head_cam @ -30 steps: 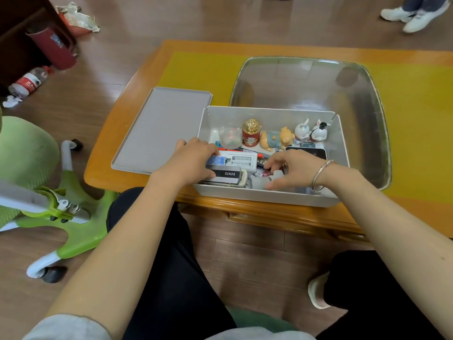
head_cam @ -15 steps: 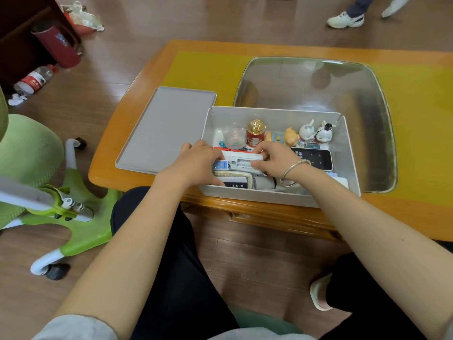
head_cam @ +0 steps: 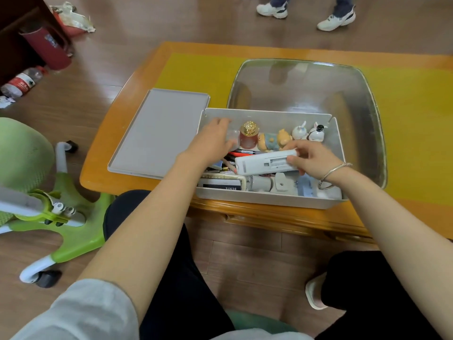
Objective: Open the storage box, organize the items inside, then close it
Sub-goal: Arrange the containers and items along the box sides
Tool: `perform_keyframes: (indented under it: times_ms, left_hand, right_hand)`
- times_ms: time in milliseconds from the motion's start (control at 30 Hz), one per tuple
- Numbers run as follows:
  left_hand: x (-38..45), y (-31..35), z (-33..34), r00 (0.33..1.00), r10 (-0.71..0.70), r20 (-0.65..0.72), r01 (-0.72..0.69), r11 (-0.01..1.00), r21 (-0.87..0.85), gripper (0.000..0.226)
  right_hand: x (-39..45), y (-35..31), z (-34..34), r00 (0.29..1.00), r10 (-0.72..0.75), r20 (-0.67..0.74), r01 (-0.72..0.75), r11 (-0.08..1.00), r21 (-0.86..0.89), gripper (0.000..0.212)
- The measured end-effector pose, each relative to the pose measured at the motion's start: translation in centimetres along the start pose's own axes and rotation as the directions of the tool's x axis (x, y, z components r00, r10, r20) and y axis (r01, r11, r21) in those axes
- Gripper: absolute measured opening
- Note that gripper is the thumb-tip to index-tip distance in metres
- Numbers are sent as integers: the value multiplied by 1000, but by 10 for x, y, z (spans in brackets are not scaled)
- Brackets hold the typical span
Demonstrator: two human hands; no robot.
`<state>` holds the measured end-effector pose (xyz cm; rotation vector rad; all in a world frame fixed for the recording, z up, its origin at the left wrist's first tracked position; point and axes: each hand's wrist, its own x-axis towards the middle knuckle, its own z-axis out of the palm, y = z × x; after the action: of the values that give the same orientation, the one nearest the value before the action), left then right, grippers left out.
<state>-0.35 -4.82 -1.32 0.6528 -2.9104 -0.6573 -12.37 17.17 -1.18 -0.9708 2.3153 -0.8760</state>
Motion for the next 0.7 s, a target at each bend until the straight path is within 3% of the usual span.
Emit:
perform_keyframes:
  times_ms: [133, 400, 533, 633, 700]
  left_hand:
    - [13, -3, 13, 989, -97, 116, 91, 994, 59, 51]
    - [20, -10, 21, 980, -140, 138, 136, 990, 37, 32]
    - [22, -4, 23, 983, -185, -17, 185, 981, 55, 30]
    - [14, -1, 19, 972, -189, -142, 179, 981, -81, 34]
    - [4, 1, 12, 969, -160, -190, 124, 974, -189, 49]
  right_hand:
    - [4, 1, 3, 998, -34, 45, 35, 999, -34, 25]
    - [10, 6, 14, 999, -14, 31, 16, 997, -78, 31]
    - [11, 6, 16, 1000, 1, -9, -2, 998, -70, 23]
    - [10, 5, 17, 993, -15, -117, 7, 997, -74, 26]
    - [10, 0, 16, 977, -36, -210, 24, 998, -60, 26]
